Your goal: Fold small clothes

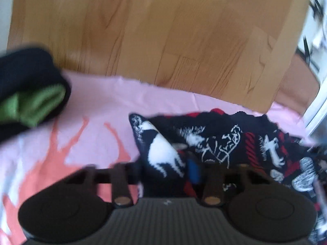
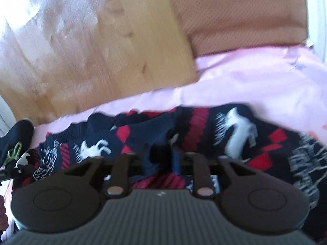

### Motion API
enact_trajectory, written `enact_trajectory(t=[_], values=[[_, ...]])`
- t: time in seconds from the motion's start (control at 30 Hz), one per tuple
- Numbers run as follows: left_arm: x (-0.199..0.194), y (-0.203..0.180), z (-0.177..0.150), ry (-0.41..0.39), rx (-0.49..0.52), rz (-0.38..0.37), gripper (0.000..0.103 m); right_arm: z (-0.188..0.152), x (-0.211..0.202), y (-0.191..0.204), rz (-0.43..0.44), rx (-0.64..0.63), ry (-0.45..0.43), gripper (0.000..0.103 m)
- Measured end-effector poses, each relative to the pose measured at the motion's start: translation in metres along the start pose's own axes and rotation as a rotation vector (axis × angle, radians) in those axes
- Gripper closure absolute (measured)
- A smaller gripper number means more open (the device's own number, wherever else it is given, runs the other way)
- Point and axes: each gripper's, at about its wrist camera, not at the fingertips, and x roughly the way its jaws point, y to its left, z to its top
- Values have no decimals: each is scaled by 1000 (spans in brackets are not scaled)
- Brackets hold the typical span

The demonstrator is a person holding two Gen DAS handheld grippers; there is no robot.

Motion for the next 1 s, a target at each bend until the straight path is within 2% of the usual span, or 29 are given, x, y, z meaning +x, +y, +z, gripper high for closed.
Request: enact_trajectory(t=[0.07, 0.13, 0.2, 0.27, 0.33, 0.4, 0.5, 0.57, 0.6, 0.63, 0.67, 0.7, 0.73, 0.8, 0.87, 0.9, 0.93, 1.0], values=[[-10, -5, 10, -65, 14, 26, 84, 8, -4, -10, -27, 40, -48, 65], [-30, -5, 16, -174, -2, 4, 85, 14, -15, -24, -30, 95, -81, 65], [-48, -9, 9, -285, 19, 17, 85, 26, -13, -23, -21, 123, -99, 65], [-46, -18, -4, -319, 77, 59, 85, 32, -9, -14, -1, 104, -92, 65], [-25, -23, -14, -228, 125, 144, 84, 36, -1, 0, 40, 63, -68, 65], [2, -15, -17, -90, 78, 176, 81, 39, 16, 27, 91, -3, -30, 64], [2, -1, -15, -90, 12, 133, 80, 44, 50, 74, 143, -135, 26, 48], [3, 2, -17, -98, 7, 125, 78, 45, 74, 97, 124, -221, 53, 29], [2, 4, -17, -97, 2, 120, 78, 46, 87, 106, 105, -263, 81, 25], [2, 6, -17, -97, -8, 113, 77, 45, 101, 111, 84, -295, 119, 24], [3, 9, -17, -95, -17, 106, 77, 44, 111, 113, 74, -304, 164, 39], [3, 12, -17, -94, -27, 99, 76, 41, 118, 113, 92, -294, 206, 58], [2, 14, -15, -93, -33, 96, 76, 40, 115, 115, 125, -297, 215, 84], [1, 11, -15, -93, -31, 98, 76, 28, 77, 123, 204, -407, 101, 85], [3, 7, -15, -93, -17, 108, 76, 0, 27, 125, 313, -620, -68, 84], [3, 6, -15, -93, -10, 113, 76, -18, 9, 123, 357, -724, -106, 84], [3, 5, -15, -93, -3, 116, 76, -33, 2, 121, 366, -792, -82, 83], [4, 3, -16, -94, 7, 121, 76, -51, 0, 116, 350, -836, 6, 81]])
